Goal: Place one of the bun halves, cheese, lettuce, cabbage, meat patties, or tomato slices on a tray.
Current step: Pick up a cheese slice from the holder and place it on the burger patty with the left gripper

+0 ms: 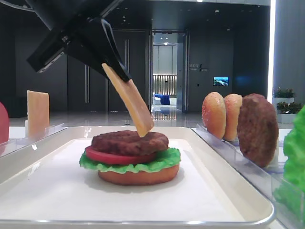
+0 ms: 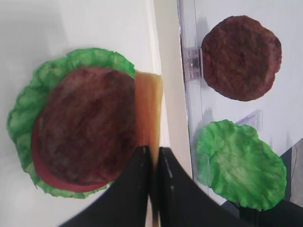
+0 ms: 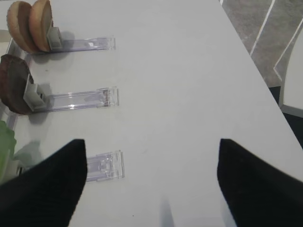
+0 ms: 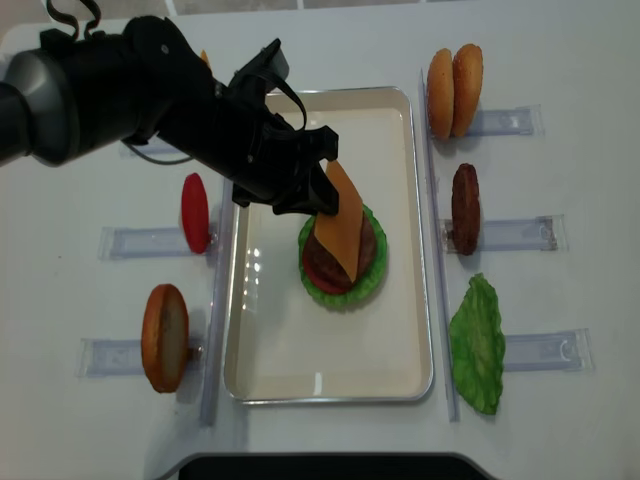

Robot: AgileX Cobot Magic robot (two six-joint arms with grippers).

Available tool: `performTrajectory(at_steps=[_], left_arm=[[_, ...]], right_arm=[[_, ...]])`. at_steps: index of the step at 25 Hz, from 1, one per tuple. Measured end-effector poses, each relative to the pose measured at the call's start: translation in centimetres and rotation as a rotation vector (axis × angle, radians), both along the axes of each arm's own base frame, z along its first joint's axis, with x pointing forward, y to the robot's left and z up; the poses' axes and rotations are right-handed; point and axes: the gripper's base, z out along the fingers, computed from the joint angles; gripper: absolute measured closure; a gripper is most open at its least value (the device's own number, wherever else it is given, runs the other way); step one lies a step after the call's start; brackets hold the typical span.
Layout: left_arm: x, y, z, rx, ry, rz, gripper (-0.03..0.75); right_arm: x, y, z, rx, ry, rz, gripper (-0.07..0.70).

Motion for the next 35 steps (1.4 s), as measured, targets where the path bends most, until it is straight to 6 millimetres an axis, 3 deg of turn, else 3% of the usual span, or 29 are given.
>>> performTrajectory(at_steps=[18, 23, 27, 35], left_arm=[[0.2, 0.0, 0.0, 0.001, -0.013, 0.011, 0.694], [0.2, -0.2, -1.4, 0.018, 0.044, -0.007, 0.691], [0.2, -0.3, -2.5, 0.033, 0.087, -0.016, 0.642], [0.2, -0.3, -2.8, 0.036, 0.1, -0.022, 0.493]], right_arm=[[0.0, 0.0, 0.0, 0.0, 0.0, 0.0, 0.092], [0.0, 0.0, 0.0, 0.0, 0.0, 0.0, 0.092], [0.0, 0.0, 0.0, 0.0, 0.0, 0.0, 0.092], [0.0, 0.0, 0.0, 0.0, 0.0, 0.0, 0.092]])
